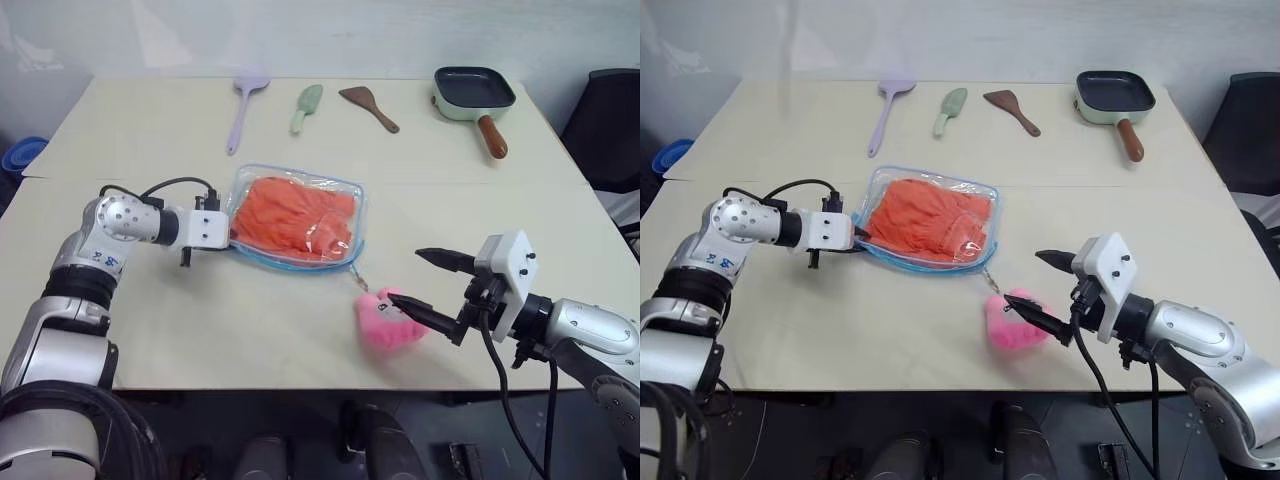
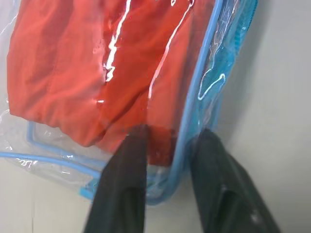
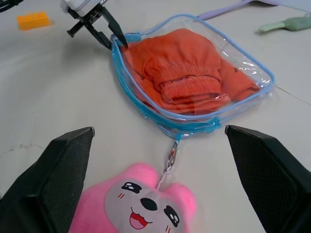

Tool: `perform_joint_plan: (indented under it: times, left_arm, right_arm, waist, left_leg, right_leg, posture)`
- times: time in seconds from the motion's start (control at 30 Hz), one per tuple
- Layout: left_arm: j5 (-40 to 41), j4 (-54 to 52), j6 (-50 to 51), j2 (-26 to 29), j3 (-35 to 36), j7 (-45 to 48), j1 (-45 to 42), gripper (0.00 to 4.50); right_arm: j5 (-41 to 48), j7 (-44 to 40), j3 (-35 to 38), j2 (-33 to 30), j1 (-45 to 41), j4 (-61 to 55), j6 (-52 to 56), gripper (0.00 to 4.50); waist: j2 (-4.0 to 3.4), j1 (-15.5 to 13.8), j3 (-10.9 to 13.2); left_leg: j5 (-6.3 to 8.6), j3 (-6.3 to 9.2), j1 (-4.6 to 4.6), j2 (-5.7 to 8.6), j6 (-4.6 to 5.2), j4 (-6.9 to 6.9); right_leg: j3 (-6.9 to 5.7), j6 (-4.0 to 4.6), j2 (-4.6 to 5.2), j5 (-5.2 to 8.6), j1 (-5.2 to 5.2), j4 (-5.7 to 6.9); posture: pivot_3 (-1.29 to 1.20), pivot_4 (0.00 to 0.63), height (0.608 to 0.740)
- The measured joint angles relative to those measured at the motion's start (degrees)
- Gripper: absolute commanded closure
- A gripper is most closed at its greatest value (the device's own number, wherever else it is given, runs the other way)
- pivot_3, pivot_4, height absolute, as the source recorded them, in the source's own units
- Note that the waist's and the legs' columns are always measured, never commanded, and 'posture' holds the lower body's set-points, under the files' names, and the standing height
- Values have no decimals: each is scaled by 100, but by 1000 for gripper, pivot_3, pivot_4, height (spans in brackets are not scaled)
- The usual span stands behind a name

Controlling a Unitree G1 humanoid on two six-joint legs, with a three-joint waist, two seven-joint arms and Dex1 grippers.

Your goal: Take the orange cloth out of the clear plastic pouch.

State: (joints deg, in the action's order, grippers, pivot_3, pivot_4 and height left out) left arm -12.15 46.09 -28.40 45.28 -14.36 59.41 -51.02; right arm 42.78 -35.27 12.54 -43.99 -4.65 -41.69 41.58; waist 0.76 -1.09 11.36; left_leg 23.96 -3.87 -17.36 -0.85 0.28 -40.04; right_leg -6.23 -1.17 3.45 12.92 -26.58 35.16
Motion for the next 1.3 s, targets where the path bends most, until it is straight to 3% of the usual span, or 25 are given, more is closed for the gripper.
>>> perform_joint_plan:
  times: [0.13,0.27,0.43,0.57,0.67,0.9,1.1,1.3]
  left_arm:
    - [418,-1648,1282,185,415,86,1017,4288]
    - [857,-4030,3259,229,734,127,2191,4288]
    - [968,-5565,4679,242,742,14,2662,4288]
    - [872,-5854,5049,280,699,-115,2725,4288]
    - [807,-5826,4986,287,665,-192,2725,3729]
    - [1286,-5690,5087,288,874,-10,2725,1523]
    - [2955,-6013,5897,271,1254,1084,1845,1523]
    - [2932,-5356,5767,-986,-76,1474,677,1523]
  right_arm:
    - [50,-9,30,-96,-22,-18,50,0]
    - [120,-74,55,-206,-12,-32,118,0]
    - [161,-106,114,-261,94,-47,126,0]
    - [161,-84,119,-261,183,-61,126,0]
    - [161,-47,118,-260,235,-100,125,0]
    - [128,-48,123,-275,387,-108,110,0]
    - [115,-137,195,-378,549,-118,96,0]
    - [110,-179,667,-514,1009,-271,96,0]
  waist:
    - [-1,53,-1]
    - [-1,48,-1]
    - [-1,-40,-1]
    - [-1,-33,-1]
    - [-1,-33,-1]
    - [-1,-32,-1]
    - [-1,-62,-1]
    - [-3,-104,-2]
  left_leg:
    - [0,2,3,-4,0,1]
    - [0,6,0,-4,0,-1]
    - [1,10,4,-1,1,-2]
    - [1,8,5,-1,1,-2]
    - [1,8,6,-2,0,-2]
    - [1,9,3,-2,1,-2]
    - [-1,14,1,6,0,-12]
    - [1,13,-3,11,8,-10]
  right_leg:
    - [4,0,0,0,0,1]
    - [5,0,3,0,4,-3]
    - [8,-1,2,0,11,-20]
    - [11,0,0,0,10,-16]
    - [10,0,1,0,10,-16]
    - [9,0,0,0,8,-11]
    - [5,-1,4,0,15,-13]
    - [9,-15,-4,-8,55,-25]
  posture:
    - [0,150,740]
    - [0,150,740]
    - [0,150,740]
    - [0,150,740]
    - [0,150,740]
    - [0,150,740]
    - [0,150,740]
    - [0,150,740]
